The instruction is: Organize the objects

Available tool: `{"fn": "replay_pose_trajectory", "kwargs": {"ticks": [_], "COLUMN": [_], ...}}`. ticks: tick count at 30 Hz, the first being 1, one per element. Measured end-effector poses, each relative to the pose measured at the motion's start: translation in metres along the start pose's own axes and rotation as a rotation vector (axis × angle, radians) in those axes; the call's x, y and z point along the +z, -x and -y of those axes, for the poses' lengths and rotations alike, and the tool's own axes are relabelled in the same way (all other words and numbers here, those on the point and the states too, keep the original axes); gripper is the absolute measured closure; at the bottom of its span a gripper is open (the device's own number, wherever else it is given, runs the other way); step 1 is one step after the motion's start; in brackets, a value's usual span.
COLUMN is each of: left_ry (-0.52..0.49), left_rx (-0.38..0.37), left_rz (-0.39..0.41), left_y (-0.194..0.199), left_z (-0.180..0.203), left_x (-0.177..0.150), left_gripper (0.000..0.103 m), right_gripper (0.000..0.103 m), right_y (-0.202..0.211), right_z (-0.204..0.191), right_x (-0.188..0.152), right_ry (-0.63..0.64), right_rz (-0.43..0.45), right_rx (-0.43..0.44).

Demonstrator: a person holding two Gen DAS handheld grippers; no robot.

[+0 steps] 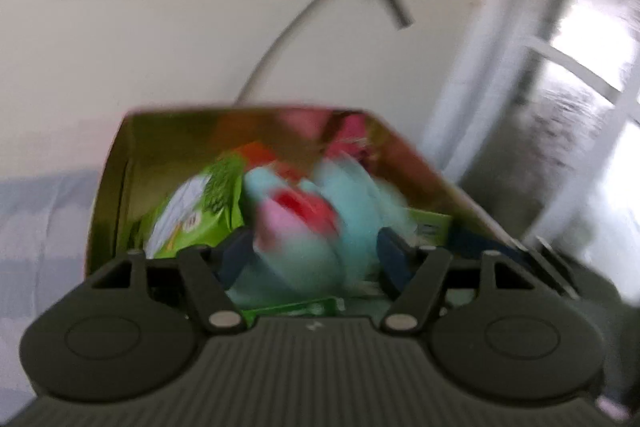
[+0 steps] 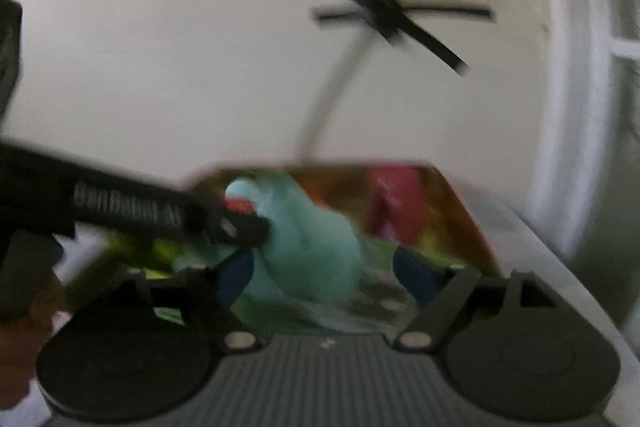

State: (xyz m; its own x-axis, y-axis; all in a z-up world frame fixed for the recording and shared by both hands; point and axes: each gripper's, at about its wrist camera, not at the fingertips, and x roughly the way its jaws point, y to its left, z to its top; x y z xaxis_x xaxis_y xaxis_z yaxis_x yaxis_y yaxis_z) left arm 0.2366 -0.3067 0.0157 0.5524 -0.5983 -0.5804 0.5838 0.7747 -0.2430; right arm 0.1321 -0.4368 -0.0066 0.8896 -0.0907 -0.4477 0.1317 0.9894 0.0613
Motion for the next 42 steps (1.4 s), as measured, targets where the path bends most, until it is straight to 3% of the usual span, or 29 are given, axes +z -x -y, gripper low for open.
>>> {"fn": "replay_pose_trajectory", "kwargs": {"ticks": [3,6,9,13,18,22,27,30,34,36,39,42], "left_ry": [-0.013,-0.081,-0.068,-0.036,-0.032,-0.024,0.059,0.173,0.297,0.302,0.282,0.190], "left_rx": [-0.043,-0.006,-0.042,-0.082,-0.100,0.008,0.317,0.436,0.492,0.501,0.470,0.440], "left_rz": [0.049,0.078,0.099,0.148,0.168,0.159,0.134,0.092,0.097,0.118,0.118,0.120], "left_y": [0.013,0.023,0.038,0.077,0.118,0.150,0.182,0.196,0.212,0.215,0.213,0.214], "left_z": [0.001,0.017,0.022,0.022,0.007,-0.039,-0.128,-0.179,-0.224,-0.229,-0.224,-0.200], "left_x": [-0.009,-0.012,-0.010,-0.018,-0.039,-0.065,-0.107,-0.133,-0.156,-0.155,-0.149,-0.144], "left_gripper": [0.032,0.032,0.032,0.024,0.024,0.024,0.024,0.024,0.025,0.025,0.025,0.024], "right_gripper": [0.023,0.022,0.020,0.018,0.018,0.018,0.018,0.019,0.022,0.023,0.023,0.023], "right_y": [0.037,0.074,0.098,0.118,0.132,0.133,0.119,0.104,0.077,0.066,0.058,0.059], "right_z": [0.015,0.016,0.020,0.020,-0.001,-0.032,-0.086,-0.125,-0.175,-0.195,-0.211,-0.207], "right_x": [-0.015,-0.024,-0.031,-0.037,-0.045,-0.046,-0.040,-0.040,-0.044,-0.048,-0.052,-0.052], "right_ry": [-0.137,-0.199,-0.275,-0.347,-0.364,-0.319,-0.193,-0.106,-0.020,0.010,0.017,0.004], "right_rz": [0.054,0.107,0.129,0.118,0.092,0.068,0.035,-0.006,-0.090,-0.120,-0.146,-0.134], "right_rx": [0.068,0.053,0.060,0.036,0.048,0.096,0.204,0.280,0.368,0.390,0.397,0.367]}}
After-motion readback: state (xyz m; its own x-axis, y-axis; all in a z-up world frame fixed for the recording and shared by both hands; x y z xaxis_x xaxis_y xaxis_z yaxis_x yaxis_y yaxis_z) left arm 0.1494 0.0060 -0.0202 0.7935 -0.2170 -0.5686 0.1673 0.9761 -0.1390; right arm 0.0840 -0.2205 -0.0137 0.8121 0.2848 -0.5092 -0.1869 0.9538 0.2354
